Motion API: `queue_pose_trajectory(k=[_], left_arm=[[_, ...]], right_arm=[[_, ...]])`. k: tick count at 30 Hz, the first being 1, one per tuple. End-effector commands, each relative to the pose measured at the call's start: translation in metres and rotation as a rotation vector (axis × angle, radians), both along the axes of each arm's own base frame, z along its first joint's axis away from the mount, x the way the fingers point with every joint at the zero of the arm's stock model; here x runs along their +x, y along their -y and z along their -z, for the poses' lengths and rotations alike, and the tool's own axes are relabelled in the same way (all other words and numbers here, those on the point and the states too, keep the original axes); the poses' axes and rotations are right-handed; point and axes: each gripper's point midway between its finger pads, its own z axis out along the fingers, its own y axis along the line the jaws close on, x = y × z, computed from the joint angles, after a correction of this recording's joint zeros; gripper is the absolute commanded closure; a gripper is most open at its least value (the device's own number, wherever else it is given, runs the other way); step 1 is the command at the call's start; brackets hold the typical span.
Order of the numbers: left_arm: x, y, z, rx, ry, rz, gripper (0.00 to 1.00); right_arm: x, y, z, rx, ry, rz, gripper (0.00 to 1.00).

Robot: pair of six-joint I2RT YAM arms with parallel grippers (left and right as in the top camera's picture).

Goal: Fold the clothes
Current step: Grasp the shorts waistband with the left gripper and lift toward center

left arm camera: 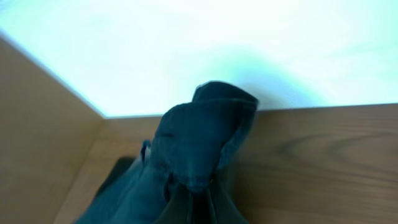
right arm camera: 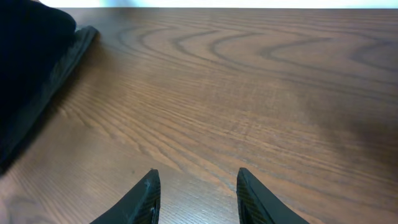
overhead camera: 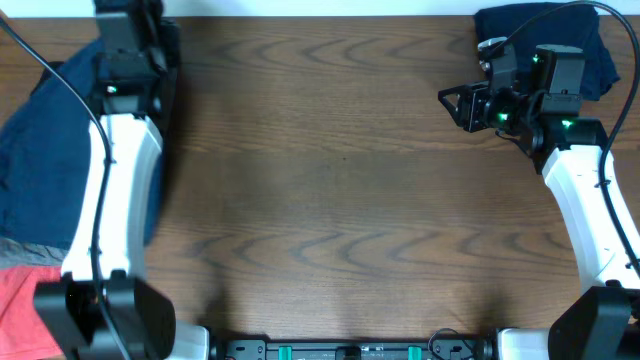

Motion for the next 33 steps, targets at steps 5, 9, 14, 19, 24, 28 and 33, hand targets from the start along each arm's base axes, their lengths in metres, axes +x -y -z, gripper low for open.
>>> queue_pose_trajectory(k=[5,9,14,19,24,28,33], left_arm=[[-0.040,0.123,-0.099,-0.107,0.213,0.360,0.94],[-0.069,0.191,-0.146,-0.167,0.305,0.554,0.94],[-0.115,0.267,-0.195,-0.238,0.398,0.789,0.94],[-0.147,0.298,-0.224,-0.269,0.452,0.888,0.93],[-0.143,0.289,-0.203,-0.247,0.355,0.856,0.94],[-0.136,0.273,-0.170,-0.221,0.224,0.811,0.94],[-0.132,0.254,-0.141,-0.201,0.106,0.760,0.94]], right_arm=[[-0.002,-0.011,-0.003,0.019,-0.016,-0.021,0.59],[-0.006,-0.010,-0.002,0.035,-0.034,-0.027,0.57],[-0.012,0.002,-0.004,0.060,-0.057,-0.012,0.55],[-0.021,0.017,-0.009,0.071,-0.056,-0.011,0.52],[-0.025,0.028,-0.010,0.058,-0.058,0.003,0.50],[-0.026,0.025,-0.009,0.059,-0.066,-0.005,0.51],[-0.028,0.005,-0.012,0.065,-0.045,-0.072,0.57]])
